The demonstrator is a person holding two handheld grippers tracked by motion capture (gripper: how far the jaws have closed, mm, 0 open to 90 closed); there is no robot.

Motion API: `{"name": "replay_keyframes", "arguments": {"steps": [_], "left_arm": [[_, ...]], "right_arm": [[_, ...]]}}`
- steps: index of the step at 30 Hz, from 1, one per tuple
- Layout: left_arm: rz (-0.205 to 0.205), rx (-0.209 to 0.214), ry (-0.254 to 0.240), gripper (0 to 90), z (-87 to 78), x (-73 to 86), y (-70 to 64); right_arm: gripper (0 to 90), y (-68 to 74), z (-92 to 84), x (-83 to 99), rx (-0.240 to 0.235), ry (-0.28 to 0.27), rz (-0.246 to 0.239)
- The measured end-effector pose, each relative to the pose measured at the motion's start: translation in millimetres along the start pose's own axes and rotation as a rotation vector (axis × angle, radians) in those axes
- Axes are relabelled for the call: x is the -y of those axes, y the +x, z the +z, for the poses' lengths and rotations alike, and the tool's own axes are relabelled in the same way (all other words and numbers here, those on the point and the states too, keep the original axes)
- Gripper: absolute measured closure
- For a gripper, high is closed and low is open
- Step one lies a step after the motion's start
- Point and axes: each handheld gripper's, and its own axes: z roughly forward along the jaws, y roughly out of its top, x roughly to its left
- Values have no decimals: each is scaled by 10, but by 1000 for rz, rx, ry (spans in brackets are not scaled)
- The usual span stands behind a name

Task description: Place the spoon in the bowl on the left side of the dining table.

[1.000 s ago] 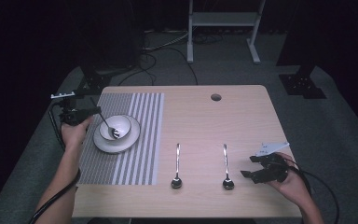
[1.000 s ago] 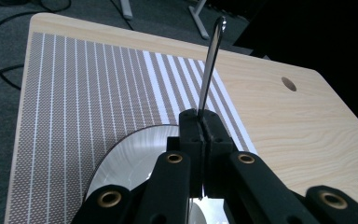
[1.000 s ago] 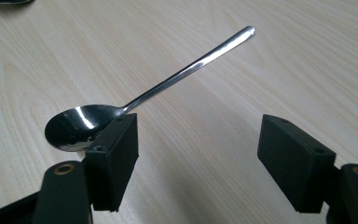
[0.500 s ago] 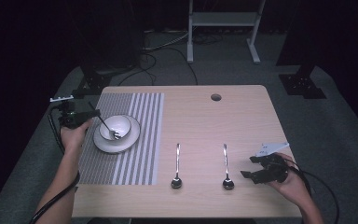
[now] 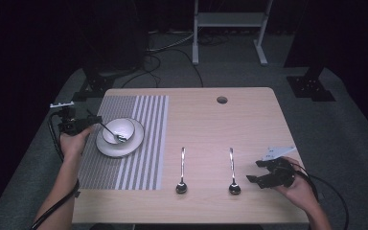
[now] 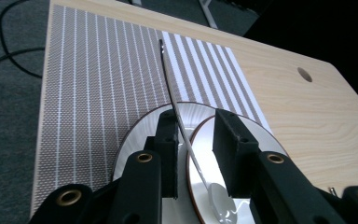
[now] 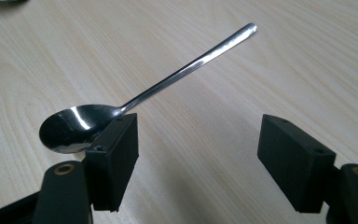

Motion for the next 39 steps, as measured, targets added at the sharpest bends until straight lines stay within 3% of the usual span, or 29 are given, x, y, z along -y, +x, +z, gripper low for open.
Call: {"name": "replay_keyframes", "arguments": {"steps": [4,13,18,29,39], "left_arm": [[12,-17,9,661,4,31,16],[6,-2,10,546,-59,111,87],[42,-19,32,502,-102,160,88],[55,12,34,421,-239,374,89],[99,42,49,347,-324,584,-10]], "right_arm": [[279,-6,1,8,4,0,3],[279,-7,-13,-5,12,-4,12],[279,-16,-9,-3,12,-2,14],[278,-34,-22,28,18,-4,26],[278,-21,-21,19,18,-4,23]]}}
